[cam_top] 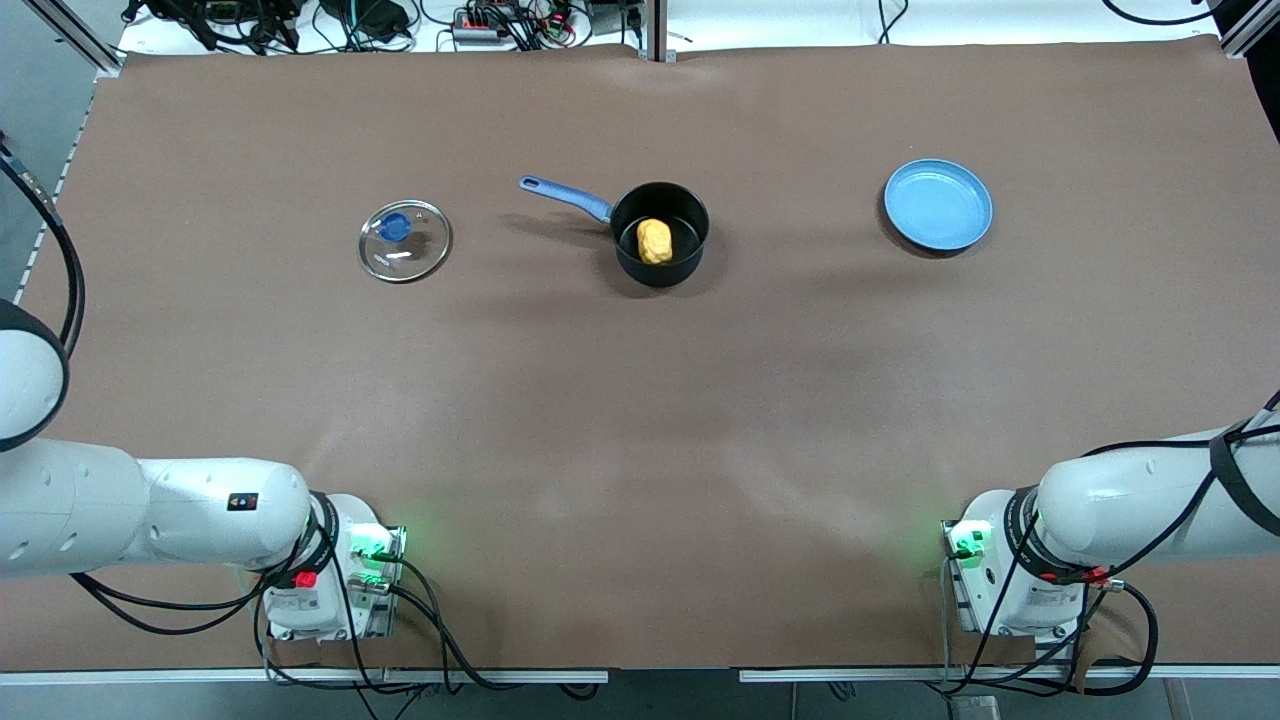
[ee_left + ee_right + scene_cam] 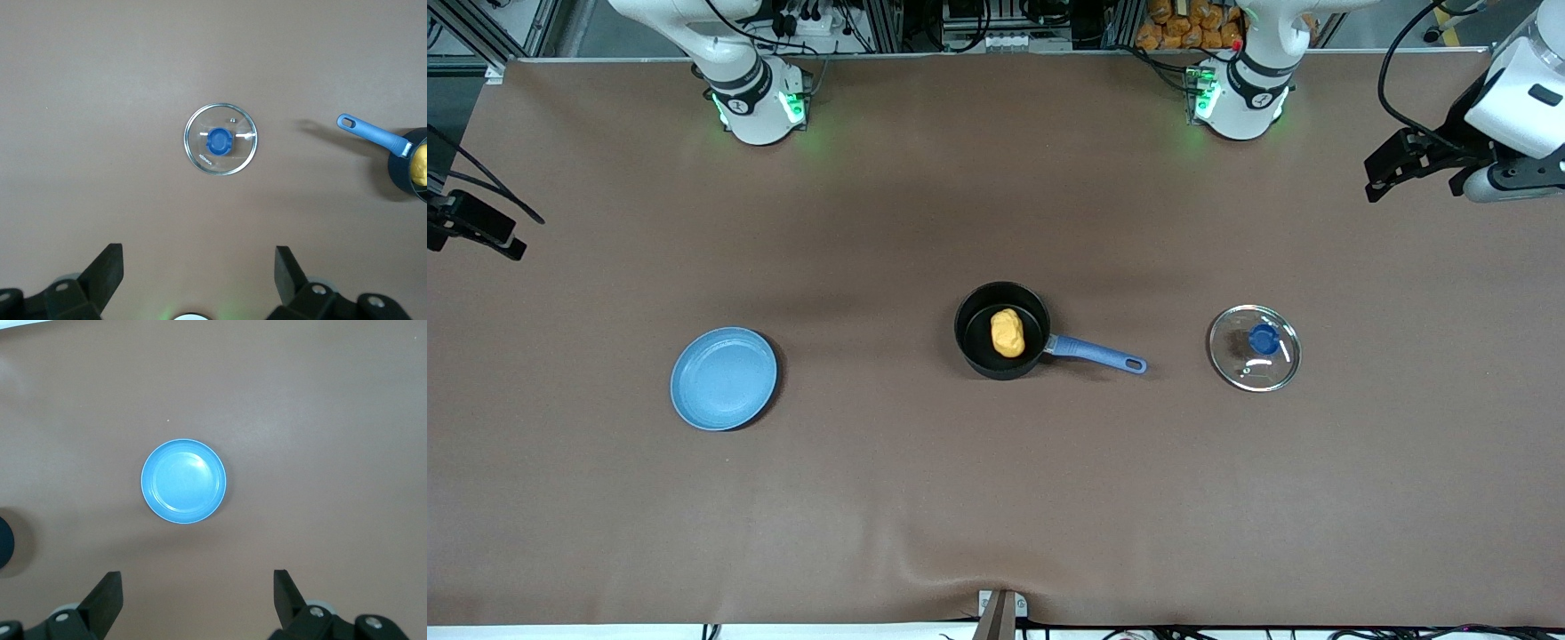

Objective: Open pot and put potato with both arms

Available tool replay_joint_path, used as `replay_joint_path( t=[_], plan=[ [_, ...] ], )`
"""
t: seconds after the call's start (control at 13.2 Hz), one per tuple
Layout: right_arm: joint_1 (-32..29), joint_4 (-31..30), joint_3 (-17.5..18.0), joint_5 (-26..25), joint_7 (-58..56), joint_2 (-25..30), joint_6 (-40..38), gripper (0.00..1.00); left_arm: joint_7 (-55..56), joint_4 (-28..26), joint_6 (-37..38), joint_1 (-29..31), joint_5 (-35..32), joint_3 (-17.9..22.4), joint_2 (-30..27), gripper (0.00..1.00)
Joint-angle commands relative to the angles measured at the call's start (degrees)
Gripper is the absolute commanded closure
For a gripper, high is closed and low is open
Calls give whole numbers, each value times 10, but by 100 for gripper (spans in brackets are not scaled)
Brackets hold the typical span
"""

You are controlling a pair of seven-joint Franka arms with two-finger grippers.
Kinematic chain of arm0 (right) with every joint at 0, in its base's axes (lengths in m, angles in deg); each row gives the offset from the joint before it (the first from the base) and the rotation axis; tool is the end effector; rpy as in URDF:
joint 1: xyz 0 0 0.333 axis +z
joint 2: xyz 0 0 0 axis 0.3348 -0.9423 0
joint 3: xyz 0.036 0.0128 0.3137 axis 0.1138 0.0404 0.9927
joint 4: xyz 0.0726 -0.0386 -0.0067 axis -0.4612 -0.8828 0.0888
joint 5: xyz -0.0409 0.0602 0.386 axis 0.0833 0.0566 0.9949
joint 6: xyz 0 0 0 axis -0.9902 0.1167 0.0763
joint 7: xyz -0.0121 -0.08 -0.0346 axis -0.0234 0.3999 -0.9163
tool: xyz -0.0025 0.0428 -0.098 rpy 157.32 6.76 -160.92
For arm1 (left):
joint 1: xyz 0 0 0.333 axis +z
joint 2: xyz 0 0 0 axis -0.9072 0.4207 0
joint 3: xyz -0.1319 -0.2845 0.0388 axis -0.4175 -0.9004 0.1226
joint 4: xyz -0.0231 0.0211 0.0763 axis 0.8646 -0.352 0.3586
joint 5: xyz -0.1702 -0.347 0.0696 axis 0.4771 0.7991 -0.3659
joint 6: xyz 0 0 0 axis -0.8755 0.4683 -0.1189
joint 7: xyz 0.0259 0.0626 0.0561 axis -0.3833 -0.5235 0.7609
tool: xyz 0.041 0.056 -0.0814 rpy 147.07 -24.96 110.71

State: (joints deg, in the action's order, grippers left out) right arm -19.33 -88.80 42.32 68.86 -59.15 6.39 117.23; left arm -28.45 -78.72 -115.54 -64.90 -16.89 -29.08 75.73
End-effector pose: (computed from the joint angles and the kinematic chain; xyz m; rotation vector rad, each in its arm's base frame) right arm 0.5566 -0.0465 0.6459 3.1319 -0.2077 0.0783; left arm 0.5050 -0.0699 0.6518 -3.0964 -0.0782 -0.0122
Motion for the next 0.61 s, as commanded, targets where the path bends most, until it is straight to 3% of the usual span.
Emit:
replay_joint_path(
  t=[0.0,0.53],
  plan=[
    [-15,-19,16,-4,-9,20,1,0,-6,15,13,2,-13,-3,-8,0],
    [-11,-24,16,-5,-9,20,8,0,-6,31,34,3,-4,-1,-2,0]
  ],
)
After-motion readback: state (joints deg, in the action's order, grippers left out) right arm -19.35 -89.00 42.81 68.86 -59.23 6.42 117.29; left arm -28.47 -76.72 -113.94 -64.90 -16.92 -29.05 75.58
